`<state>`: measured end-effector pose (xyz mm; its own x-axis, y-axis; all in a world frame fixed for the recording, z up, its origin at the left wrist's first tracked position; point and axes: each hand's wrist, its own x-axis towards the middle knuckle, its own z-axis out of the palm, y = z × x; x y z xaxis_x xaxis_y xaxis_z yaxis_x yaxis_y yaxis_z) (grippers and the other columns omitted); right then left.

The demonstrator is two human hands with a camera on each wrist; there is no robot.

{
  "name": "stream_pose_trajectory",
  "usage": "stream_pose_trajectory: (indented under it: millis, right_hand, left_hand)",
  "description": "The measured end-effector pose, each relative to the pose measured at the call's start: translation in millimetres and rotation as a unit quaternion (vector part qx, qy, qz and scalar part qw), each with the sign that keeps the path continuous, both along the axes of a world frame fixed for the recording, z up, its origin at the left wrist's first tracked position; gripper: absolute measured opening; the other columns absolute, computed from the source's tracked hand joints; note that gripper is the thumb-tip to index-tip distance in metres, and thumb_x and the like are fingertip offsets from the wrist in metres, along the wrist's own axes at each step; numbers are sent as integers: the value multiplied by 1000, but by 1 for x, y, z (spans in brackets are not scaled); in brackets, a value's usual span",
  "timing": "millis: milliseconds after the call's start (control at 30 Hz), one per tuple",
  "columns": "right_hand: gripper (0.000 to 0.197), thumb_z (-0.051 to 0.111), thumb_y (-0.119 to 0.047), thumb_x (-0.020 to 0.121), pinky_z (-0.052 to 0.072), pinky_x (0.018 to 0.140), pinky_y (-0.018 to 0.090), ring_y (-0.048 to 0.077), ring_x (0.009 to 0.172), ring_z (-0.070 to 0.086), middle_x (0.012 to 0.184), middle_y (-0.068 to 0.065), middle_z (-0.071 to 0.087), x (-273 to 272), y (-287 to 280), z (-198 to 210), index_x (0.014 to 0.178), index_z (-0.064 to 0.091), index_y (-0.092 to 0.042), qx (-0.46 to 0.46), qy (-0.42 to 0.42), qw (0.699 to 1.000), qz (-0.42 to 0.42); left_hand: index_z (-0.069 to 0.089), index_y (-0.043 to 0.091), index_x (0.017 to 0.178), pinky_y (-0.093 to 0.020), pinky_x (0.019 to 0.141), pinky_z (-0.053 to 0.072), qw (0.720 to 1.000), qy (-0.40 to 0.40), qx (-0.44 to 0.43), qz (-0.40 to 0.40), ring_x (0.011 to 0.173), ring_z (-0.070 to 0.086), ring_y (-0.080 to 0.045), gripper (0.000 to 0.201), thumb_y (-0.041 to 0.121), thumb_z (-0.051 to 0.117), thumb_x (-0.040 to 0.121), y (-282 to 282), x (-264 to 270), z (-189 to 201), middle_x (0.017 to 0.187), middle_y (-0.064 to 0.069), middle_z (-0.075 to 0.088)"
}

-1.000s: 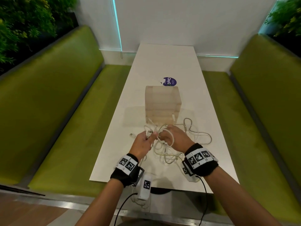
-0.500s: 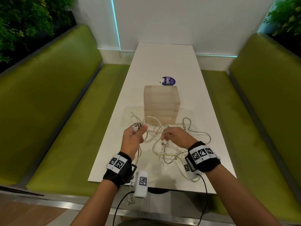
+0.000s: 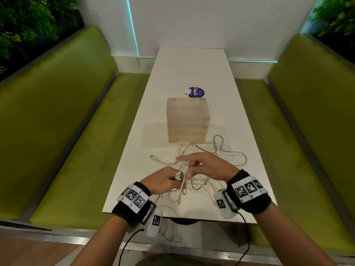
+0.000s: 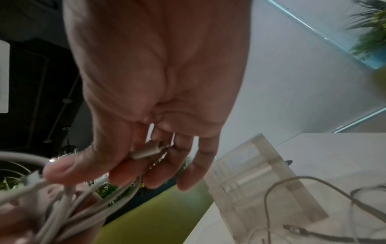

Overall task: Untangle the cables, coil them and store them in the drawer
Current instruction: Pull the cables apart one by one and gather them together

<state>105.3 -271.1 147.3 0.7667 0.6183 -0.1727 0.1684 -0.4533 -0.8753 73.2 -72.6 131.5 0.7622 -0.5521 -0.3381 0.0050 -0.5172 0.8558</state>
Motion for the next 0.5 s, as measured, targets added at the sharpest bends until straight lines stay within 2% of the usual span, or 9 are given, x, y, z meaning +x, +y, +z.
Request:
stream_pose_trajectory:
  millis: [67,100,167,200,267,333,400,467,500]
  right_hand:
    - [34,76,-17,75,43,74,32,13,72,54,74,2,63,-1,0,-4,108,70,-24,7,6,1000,-22]
    - [27,77,-17,74,44,75,32,14,73,55,75,2,62,-2,-1,-6,100,72,-23,24,6,998,-49]
    - [19,77,-11,73,48,77,23,11,78,58,83,3,59,-5,-2,-8,91,74,-18,69,-1,991,-112]
    - [16,77,-8,73,48,75,18,9,79,58,88,4,56,-7,-2,-8,88,75,-13,90,-5,986,-139]
    - [13,76,-1,72,48,70,16,5,76,57,91,3,53,-10,-3,-10,84,73,-3,120,7,979,-166]
    - [11,76,-1,72,49,69,20,5,74,59,88,1,59,-14,-6,-13,82,72,-3,118,18,981,-153]
    - [9,77,-6,73,51,74,22,6,74,62,81,-2,66,-21,-11,-19,82,73,-7,75,31,991,-107]
    - [11,77,-13,74,48,77,17,1,76,62,79,-7,67,-32,-13,-30,84,74,-9,-3,37,999,-34]
    - [14,78,-17,74,45,76,15,-2,75,59,79,-10,65,-39,-10,-38,86,75,-11,-46,33,998,3]
  left_hand:
    - [66,15,65,-16,53,31,1000,-5,6,-5,49,41,-1,20,6,63,83,-1,-1,0,52,13,50]
    - [67,7,70,-17,55,32,1000,-4,-5,12,52,43,-4,14,8,64,83,0,-1,-1,56,10,52]
    - [62,-8,80,-21,54,29,996,16,-55,65,57,38,-12,25,16,64,86,6,-2,-5,65,-8,45]
    - [63,-6,82,-22,52,27,992,34,-80,92,56,34,-12,26,19,64,88,7,-3,-7,64,-8,41]
    - [68,7,91,-20,50,25,982,44,-126,137,51,31,-8,15,20,61,91,10,-5,-6,57,3,39]
    - [66,9,106,-18,48,27,963,42,-174,200,48,32,-5,21,21,60,91,15,-4,-10,53,12,38]
    - [63,7,112,-19,46,24,924,51,-265,271,46,26,-7,27,22,60,89,24,-1,-13,53,11,30]
    - [64,5,104,-21,46,19,887,62,-323,323,45,22,-7,20,17,57,91,32,2,-15,52,10,25]
    - [64,5,98,-22,46,18,880,59,-329,338,44,21,-8,15,14,53,93,35,2,-14,52,10,24]
